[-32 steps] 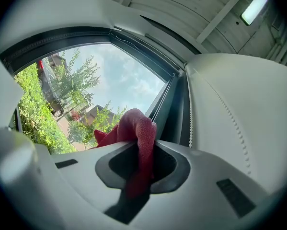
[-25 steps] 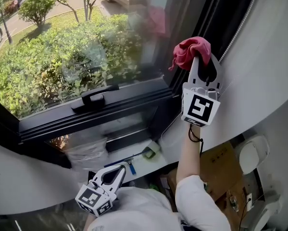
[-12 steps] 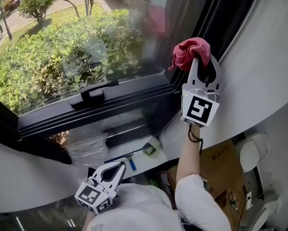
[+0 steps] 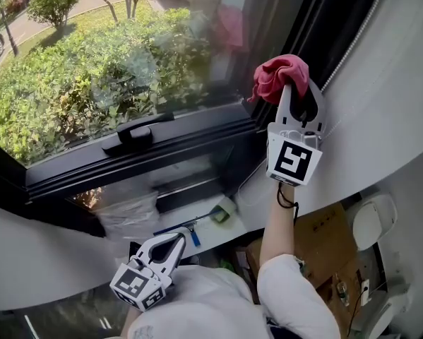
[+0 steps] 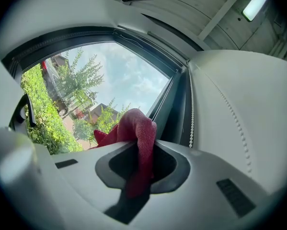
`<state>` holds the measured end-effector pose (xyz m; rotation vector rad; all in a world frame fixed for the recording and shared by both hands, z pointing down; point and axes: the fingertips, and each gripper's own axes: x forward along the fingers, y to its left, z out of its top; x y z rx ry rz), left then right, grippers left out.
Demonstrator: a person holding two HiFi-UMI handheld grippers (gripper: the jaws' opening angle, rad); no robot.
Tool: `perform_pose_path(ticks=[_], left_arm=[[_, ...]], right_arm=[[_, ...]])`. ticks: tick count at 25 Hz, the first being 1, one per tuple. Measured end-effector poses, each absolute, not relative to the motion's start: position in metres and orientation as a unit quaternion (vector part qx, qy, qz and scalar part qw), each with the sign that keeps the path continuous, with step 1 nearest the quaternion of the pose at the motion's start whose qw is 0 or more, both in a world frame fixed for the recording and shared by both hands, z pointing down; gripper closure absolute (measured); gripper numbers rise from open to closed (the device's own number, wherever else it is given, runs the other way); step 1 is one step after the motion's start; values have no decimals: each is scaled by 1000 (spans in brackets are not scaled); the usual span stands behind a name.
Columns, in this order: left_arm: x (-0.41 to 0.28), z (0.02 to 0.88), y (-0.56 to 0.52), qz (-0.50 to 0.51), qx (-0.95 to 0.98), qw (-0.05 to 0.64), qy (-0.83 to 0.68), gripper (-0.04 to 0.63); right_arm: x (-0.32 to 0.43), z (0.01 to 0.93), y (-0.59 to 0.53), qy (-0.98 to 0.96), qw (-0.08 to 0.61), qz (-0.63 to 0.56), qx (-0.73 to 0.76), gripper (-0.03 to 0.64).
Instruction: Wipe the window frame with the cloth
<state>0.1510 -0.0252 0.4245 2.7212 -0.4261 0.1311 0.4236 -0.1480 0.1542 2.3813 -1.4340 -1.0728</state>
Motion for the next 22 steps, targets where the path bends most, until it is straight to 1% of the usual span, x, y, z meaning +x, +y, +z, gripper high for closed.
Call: perform_pose_path(ticks=[4,7,16,22], left_arm=[[153,425,-24,49,969,190,-149,584],[154,425,-23,50,969,189,-149,586],[153,425,-21,51,969,190,-149,584],[154,425,-20,51,969,191,-148,586]], right_arm=[[423,157,-149,-484,74,-360,794,551],[424,162,-149,-485,83,-354,795,551],[424,175,-149,-490,81,-348,795,551],[426,185,-148,-492,96,-338,797,551]])
